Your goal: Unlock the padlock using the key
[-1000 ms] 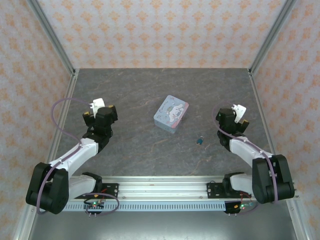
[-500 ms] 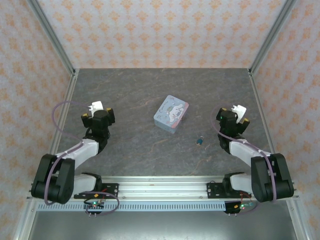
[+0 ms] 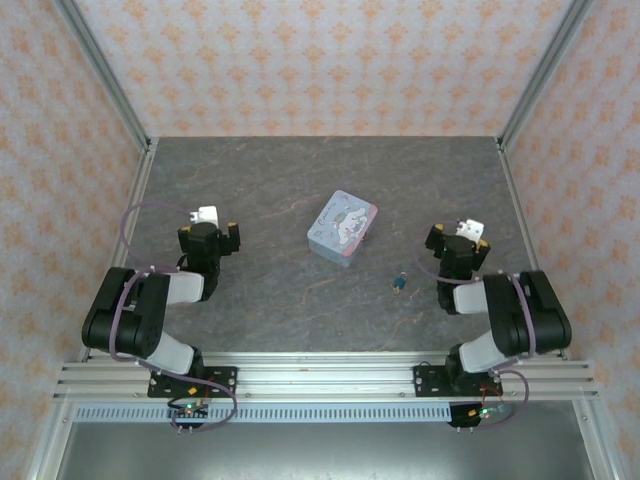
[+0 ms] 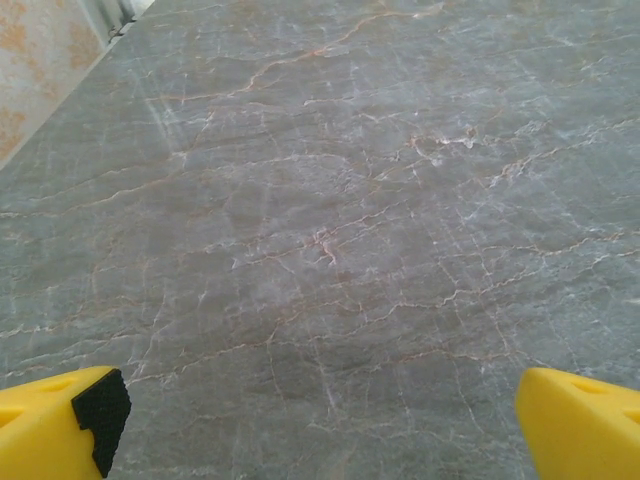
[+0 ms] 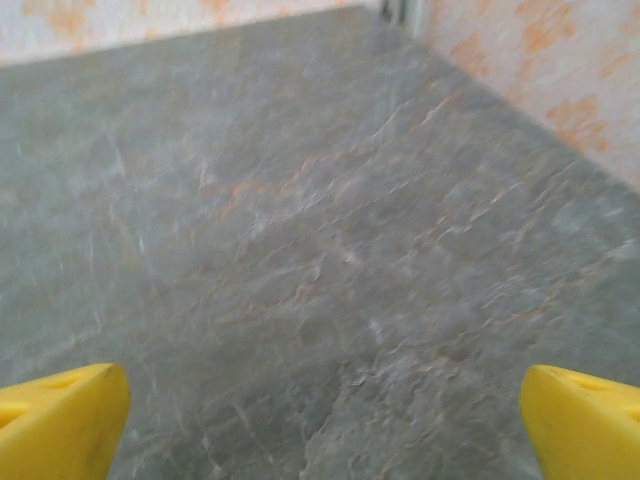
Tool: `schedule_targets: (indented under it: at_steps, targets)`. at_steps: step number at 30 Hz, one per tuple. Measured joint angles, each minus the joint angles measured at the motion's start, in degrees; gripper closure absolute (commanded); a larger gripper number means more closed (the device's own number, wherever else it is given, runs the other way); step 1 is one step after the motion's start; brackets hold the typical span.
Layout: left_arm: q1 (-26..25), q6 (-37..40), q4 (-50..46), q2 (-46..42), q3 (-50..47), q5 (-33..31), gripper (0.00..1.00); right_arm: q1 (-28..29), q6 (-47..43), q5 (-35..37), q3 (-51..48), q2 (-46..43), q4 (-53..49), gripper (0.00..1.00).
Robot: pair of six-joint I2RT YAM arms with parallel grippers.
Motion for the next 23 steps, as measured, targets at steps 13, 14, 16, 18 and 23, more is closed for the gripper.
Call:
schedule_targets:
  at_steps: [13, 14, 16, 18, 23]
  targets:
    - [0.4, 0.0, 0.1, 0.0, 0.3, 2.7, 0.00, -2.7, -0.1, -6.4, 6.0, 0.4, -3.4, 0.01]
    - [0.4, 0.0, 0.1, 0.0, 0.3, 2.8, 0.00, -2.7, -0.2, -6.4, 5.9, 0.4, -3.4, 0.01]
    - [0.4, 0.0, 0.1, 0.0, 0.3, 2.8, 0.00, -2.7, -0.2, -6.6, 5.8, 0.4, -3.4, 0.01]
    - [0.4, 0.0, 0.1, 0.0, 0.3, 2.8, 0.00, -2.5, -0.4, -6.8, 5.9, 0.4, -3.8, 0.01]
    - [0.4, 0.0, 0.1, 0.0, 0.3, 2.8, 0.00, -2.5, -0.5, -7.7, 6.0, 0.4, -4.6, 0.01]
